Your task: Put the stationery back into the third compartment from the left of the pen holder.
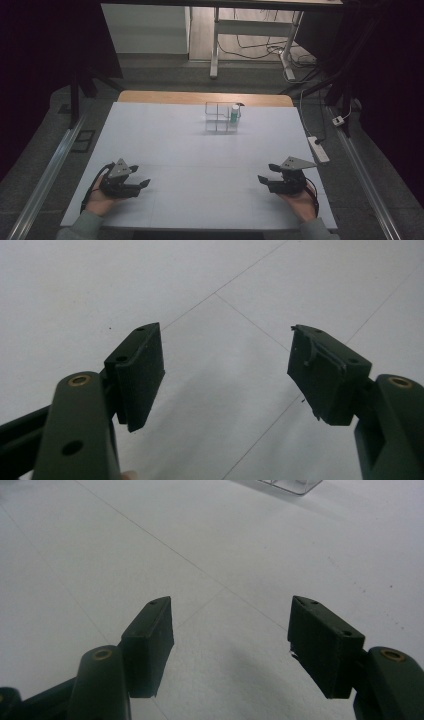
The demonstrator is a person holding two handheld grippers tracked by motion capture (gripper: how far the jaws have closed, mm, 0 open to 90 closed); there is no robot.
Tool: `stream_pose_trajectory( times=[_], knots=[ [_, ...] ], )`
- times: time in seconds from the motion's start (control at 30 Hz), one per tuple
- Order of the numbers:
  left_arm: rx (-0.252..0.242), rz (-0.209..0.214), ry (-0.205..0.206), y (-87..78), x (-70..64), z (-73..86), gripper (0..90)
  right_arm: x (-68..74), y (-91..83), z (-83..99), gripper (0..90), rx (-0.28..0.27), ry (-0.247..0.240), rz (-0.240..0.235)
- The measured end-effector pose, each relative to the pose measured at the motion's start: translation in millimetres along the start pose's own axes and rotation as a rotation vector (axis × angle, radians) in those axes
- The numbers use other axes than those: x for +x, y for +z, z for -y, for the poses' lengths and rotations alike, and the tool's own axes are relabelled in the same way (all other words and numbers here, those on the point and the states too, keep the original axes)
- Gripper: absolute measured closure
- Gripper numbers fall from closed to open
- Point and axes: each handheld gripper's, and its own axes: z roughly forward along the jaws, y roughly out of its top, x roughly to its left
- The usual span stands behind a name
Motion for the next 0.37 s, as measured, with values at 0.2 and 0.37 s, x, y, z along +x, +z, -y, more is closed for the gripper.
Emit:
stream_pose_trajectory(
  times=[0.2,0.37],
  knots=[
    [0.005,0.005,0.005,0.7,-0.8,-0.1,30.1,0.4,1.5,0.3,33.8,0.008,-0.011,0.005],
    [0.005,0.006,0.006,0.7,-1.0,-0.1,30.1,0.6,2.5,0.4,33.6,0.006,-0.011,0.003]
  ],
)
